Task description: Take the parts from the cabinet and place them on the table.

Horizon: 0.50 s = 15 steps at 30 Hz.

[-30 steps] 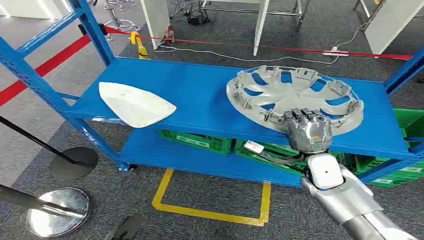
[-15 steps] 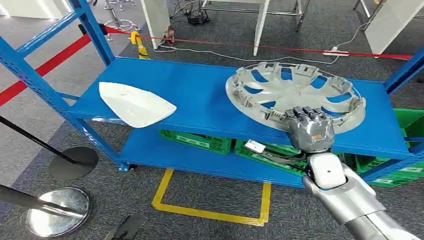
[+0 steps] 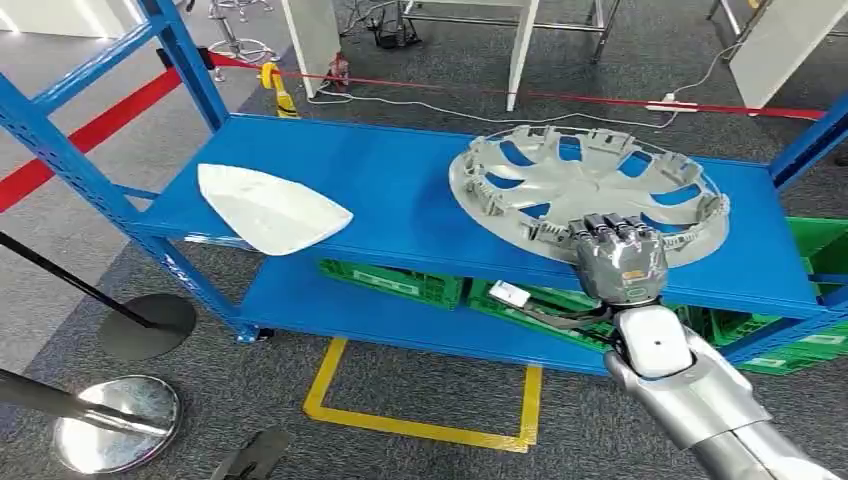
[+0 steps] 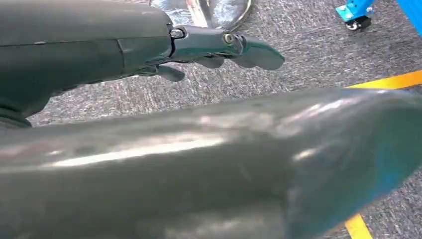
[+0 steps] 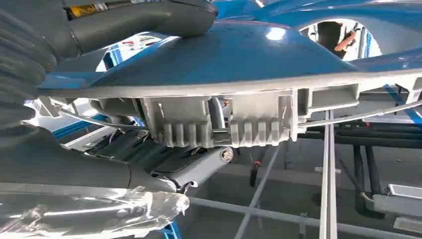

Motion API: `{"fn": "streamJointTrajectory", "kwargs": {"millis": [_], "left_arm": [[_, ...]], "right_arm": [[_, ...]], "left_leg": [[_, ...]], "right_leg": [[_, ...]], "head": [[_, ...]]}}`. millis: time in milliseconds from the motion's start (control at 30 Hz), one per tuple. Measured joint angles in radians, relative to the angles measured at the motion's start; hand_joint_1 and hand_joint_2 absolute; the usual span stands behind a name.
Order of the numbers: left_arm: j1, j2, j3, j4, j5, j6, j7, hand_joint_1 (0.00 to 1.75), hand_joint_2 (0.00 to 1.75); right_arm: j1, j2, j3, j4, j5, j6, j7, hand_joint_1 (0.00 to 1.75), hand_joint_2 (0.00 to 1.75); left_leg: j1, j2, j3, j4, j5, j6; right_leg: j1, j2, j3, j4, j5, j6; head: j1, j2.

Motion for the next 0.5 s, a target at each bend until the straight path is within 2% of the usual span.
{"fn": "streamJointTrajectory", "kwargs": {"millis": [233,333,500], "left_arm": [[0.000,0.000,-0.001,0.000,-0.025,0.035,0.008,0.00,0.00],[0.000,0.000,-0.002,0.000,-0.023,0.028,-0.013,0.00,0.00],[0.000,0.000,-0.002,0.000,-0.023,0.029,-0.016,0.00,0.00]], "right_arm": [[0.000,0.000,0.000,0.000,0.000,0.000,-0.001,1.75,1.75],[0.002,0.000,-0.002,0.000,0.000,0.000,-0.013,1.75,1.75],[0.006,0.000,-0.004,-0.003,0.000,0.000,-0.018,1.75,1.75]], "left_leg": [[0.000,0.000,0.000,0.000,0.000,0.000],[0.000,0.000,0.000,0.000,0.000,0.000],[0.000,0.000,0.000,0.000,0.000,0.000]], "right_leg": [[0.000,0.000,0.000,0.000,0.000,0.000],[0.000,0.000,0.000,0.000,0.000,0.000],[0.000,0.000,0.000,0.000,0.000,0.000]], "head": [[0.000,0.000],[0.000,0.000],[0.000,0.000]]}}
